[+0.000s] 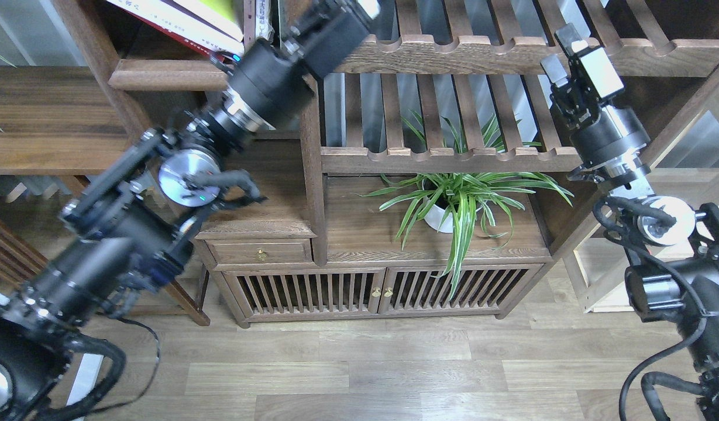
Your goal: Organize books on shelf
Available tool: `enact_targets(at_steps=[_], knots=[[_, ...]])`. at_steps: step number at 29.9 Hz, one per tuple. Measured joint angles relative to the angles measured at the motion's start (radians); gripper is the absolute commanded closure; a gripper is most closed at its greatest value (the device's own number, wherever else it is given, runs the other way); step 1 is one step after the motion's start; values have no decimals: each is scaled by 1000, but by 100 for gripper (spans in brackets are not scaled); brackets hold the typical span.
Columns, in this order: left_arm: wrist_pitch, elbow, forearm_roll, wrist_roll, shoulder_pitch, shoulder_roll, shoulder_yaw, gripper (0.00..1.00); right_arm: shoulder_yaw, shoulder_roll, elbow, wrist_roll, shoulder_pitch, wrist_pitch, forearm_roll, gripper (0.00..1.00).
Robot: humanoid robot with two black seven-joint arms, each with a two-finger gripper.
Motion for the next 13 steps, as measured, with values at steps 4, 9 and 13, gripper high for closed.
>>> enact_targets(at_steps=[4, 9, 13], knots=[[0, 5, 0, 0, 24, -5, 22, 2, 0, 0, 11, 0, -4, 0, -24, 6], [0, 5, 0, 0, 32, -6, 47, 2, 6, -1, 18, 0, -6, 0, -39, 6], [0, 5, 0, 0, 35, -6, 51, 2, 9, -2, 25, 0, -6, 0, -42, 7]])
